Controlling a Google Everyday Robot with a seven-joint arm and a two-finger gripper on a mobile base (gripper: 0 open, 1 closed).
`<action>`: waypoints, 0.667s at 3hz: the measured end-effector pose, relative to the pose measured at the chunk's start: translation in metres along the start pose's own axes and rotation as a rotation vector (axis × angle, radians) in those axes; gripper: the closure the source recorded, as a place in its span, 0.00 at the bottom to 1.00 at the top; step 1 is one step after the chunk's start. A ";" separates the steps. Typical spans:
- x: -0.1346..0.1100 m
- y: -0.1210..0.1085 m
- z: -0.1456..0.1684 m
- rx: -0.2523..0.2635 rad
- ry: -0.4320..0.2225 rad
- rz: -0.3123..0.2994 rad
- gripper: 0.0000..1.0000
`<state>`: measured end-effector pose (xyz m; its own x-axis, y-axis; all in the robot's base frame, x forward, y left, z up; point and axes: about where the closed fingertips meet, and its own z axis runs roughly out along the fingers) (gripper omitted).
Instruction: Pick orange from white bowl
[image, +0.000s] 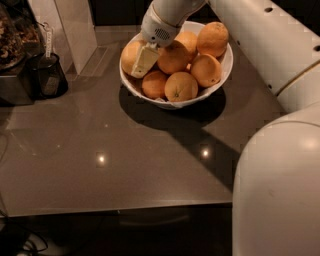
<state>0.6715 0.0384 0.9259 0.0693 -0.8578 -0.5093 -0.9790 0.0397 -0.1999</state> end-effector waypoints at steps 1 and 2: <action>0.000 0.000 0.000 0.000 0.000 0.000 0.65; 0.000 0.000 0.000 0.000 0.000 0.000 0.88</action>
Offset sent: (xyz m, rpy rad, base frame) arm 0.0000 0.0000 0.0000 0.0000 0.0000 0.0000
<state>0.6715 0.0384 0.9259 0.0693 -0.8578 -0.5093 -0.9790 0.0396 -0.1999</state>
